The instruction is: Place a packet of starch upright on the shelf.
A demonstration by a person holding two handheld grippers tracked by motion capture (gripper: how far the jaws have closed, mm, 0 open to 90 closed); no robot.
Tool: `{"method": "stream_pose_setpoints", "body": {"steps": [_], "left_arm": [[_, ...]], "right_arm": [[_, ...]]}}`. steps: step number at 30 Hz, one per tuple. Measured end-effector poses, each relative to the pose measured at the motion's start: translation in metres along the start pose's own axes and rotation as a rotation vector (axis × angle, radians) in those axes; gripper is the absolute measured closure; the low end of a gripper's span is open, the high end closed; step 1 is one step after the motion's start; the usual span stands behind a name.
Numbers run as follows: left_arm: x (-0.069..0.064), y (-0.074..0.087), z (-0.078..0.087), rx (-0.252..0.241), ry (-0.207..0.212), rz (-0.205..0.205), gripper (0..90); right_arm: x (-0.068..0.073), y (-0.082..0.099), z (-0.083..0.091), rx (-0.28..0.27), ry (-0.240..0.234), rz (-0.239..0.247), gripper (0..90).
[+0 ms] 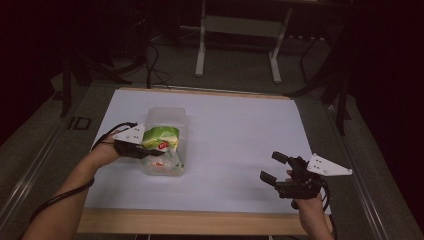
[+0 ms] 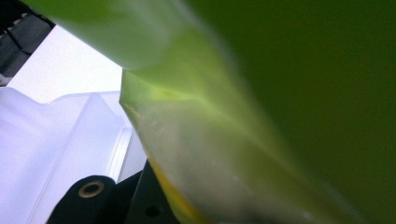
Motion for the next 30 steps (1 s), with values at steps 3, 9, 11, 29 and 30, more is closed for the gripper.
{"method": "stream_pose_setpoints", "body": {"steps": [3, 9, 11, 29, 30], "left_arm": [[-0.001, 0.002, 0.001, 0.003, -0.014, -0.001, 73.7], [0.0, 0.001, 0.0, 0.03, -0.017, 0.037, 72.7], [0.0, 0.001, 0.0, 0.047, -0.045, 0.069, 68.1], [0.004, -0.021, 0.025, 0.013, -0.181, 0.313, 1.1], [0.003, -0.022, 0.028, 0.032, -0.204, 0.319, 1.0]], "right_arm": [[0.0, 0.001, -0.001, 0.005, -0.002, 0.0, 14.5], [0.0, 0.001, -0.001, 0.008, -0.004, -0.004, 14.5], [0.0, 0.001, -0.002, 0.01, -0.003, -0.004, 14.5], [0.0, 0.002, -0.001, 0.028, -0.002, -0.004, 14.5], [0.0, 0.002, -0.001, 0.029, -0.001, -0.004, 14.5]]}}
Point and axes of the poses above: each handheld gripper's, and its own axes: z roughly backward along the jaws, y roughly out of its underside, x roughly to its left, the point moved 5 cm from there along -z, roughly forward along the jaws, and after that the axes turned 13 degrees about -y, right-handed, at the moved point
